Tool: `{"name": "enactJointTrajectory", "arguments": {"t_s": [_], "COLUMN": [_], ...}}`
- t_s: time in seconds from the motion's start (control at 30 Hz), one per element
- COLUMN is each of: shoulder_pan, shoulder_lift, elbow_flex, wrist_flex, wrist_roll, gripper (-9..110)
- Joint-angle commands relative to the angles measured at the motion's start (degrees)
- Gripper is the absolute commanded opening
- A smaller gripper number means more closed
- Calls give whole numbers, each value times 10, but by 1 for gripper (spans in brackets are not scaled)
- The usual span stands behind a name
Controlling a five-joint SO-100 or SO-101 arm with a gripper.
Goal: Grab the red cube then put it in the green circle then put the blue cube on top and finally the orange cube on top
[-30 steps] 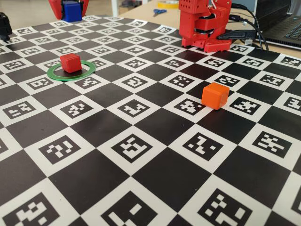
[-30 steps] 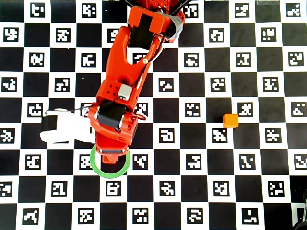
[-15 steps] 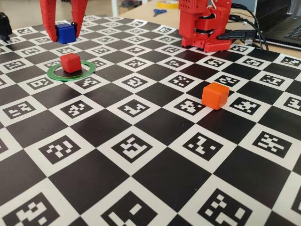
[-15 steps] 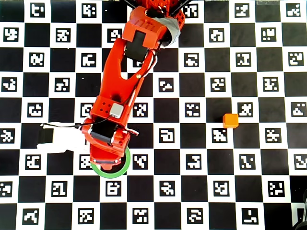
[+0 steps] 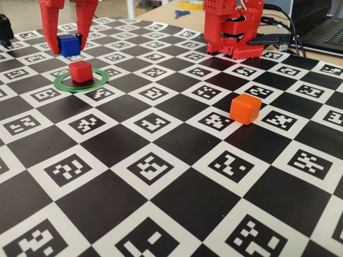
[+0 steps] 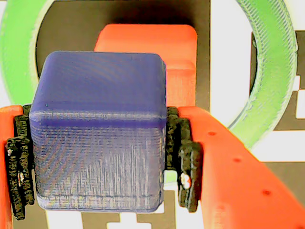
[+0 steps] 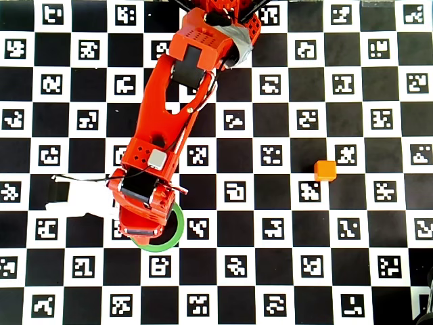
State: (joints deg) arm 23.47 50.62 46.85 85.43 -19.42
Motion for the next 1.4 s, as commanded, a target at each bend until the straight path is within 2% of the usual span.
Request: {"name": "enactJointTrajectory", "arguments": {"t_s": [0.0, 1.0, 1.1, 1.37], "shoulder_pan": [-7, -20, -18, -15], "shoulder_lift": [27, 33, 35, 41], "elbow_flex": [1, 39, 42, 47], "wrist_flex": [-11, -20, -22, -23], "wrist_roll": [6, 17, 19, 22], "gripper": [7, 8, 13, 35]}}
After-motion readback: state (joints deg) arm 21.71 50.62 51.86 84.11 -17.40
